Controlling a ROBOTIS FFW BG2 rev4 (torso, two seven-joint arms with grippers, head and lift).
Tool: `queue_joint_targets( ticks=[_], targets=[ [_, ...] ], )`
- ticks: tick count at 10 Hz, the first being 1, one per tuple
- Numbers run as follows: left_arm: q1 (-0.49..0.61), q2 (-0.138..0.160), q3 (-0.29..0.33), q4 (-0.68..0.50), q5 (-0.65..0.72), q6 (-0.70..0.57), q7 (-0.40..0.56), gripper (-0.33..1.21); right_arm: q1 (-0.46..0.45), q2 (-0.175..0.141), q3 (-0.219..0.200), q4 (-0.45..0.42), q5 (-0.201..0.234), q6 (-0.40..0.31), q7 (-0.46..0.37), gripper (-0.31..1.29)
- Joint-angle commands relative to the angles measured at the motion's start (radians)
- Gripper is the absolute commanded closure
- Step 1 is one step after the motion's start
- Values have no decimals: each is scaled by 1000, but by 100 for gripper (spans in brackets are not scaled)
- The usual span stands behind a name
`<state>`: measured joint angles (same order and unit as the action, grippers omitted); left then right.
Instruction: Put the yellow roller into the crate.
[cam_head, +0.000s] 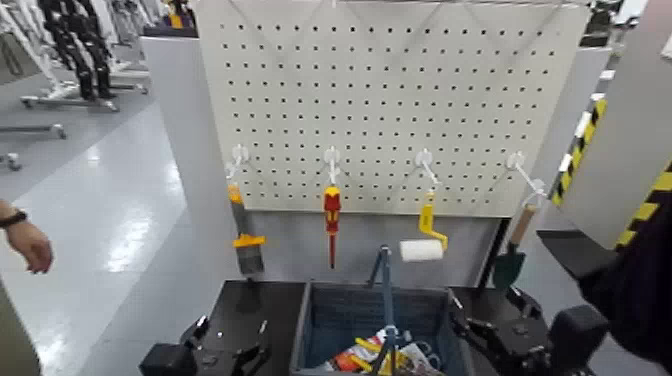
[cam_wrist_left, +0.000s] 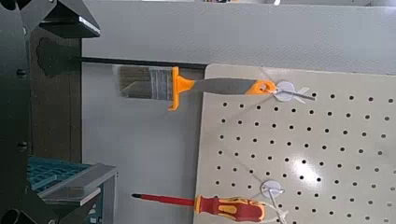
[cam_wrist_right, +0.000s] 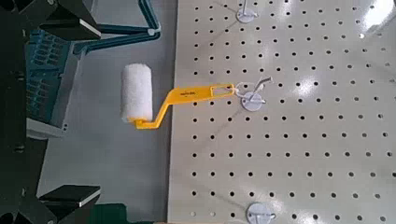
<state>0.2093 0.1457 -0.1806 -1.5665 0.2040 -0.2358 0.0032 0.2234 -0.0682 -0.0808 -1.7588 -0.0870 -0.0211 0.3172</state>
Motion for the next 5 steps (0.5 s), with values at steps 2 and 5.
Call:
queue_joint_targets(
  ticks=[2, 5],
  targets=[
    [-5, -1, -2, 2, 0, 4, 0, 11, -107, -51, -7, 24, -2, 96, 91, 13],
    [-8, -1, -2, 5, 0, 6, 0, 11, -184, -85, -14, 65, -31, 130, 161, 13]
  ],
)
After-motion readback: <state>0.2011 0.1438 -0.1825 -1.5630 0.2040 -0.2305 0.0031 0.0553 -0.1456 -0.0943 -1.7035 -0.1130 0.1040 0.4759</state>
